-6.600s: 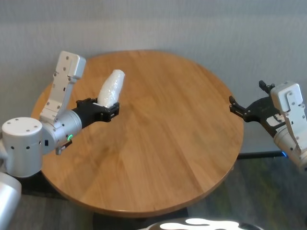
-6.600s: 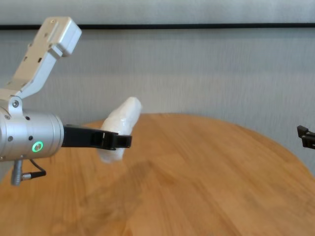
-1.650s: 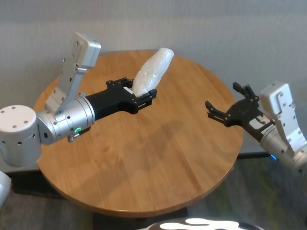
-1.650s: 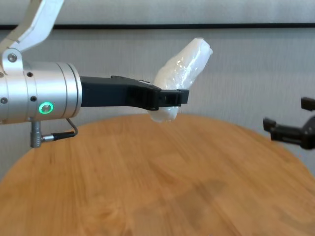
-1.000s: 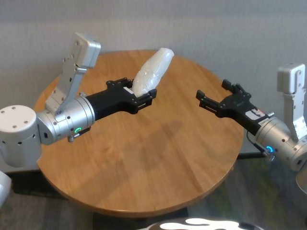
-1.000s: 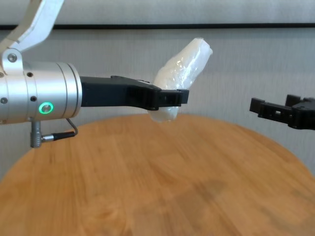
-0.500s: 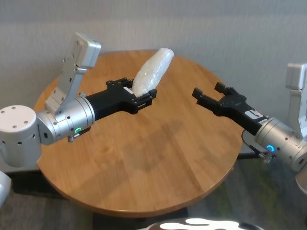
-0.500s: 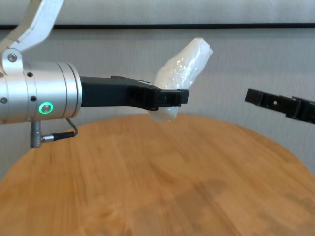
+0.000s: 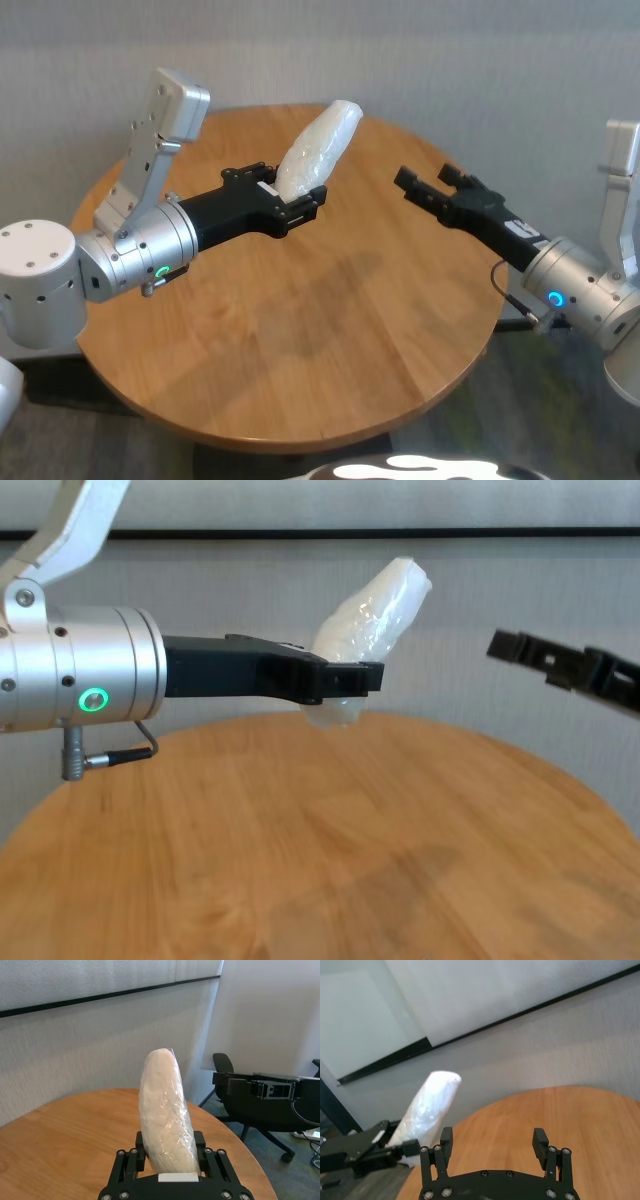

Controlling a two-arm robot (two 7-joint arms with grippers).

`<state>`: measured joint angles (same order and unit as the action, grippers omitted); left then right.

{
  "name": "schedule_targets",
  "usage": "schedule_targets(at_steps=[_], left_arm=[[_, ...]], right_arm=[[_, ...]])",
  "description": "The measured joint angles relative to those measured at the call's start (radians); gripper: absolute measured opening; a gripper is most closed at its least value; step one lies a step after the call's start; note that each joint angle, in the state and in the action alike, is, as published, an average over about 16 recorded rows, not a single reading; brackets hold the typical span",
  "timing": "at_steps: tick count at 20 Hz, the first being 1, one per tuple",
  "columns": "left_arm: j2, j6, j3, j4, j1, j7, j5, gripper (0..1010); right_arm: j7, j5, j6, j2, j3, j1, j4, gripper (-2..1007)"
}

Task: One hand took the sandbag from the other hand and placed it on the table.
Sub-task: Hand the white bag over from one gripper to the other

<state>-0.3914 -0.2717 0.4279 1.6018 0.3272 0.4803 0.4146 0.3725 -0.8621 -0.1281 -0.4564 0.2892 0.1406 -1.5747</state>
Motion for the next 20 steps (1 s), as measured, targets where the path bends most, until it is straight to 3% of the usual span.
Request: schedule_targets(at_steps=[9, 20], left_arm=[[0.0, 0.0, 0.0, 0.0, 0.0, 0.0, 0.0, 596], [0.0, 0.0, 0.0, 0.0, 0.0, 0.0, 0.0, 596]], right_arm=[[0.043, -0.1, -0.004, 0.011, -0.01, 0.02, 0.035, 1001], [0.127, -0.225, -0.067, -0.008, 0.01, 0.014, 0.031, 1000]])
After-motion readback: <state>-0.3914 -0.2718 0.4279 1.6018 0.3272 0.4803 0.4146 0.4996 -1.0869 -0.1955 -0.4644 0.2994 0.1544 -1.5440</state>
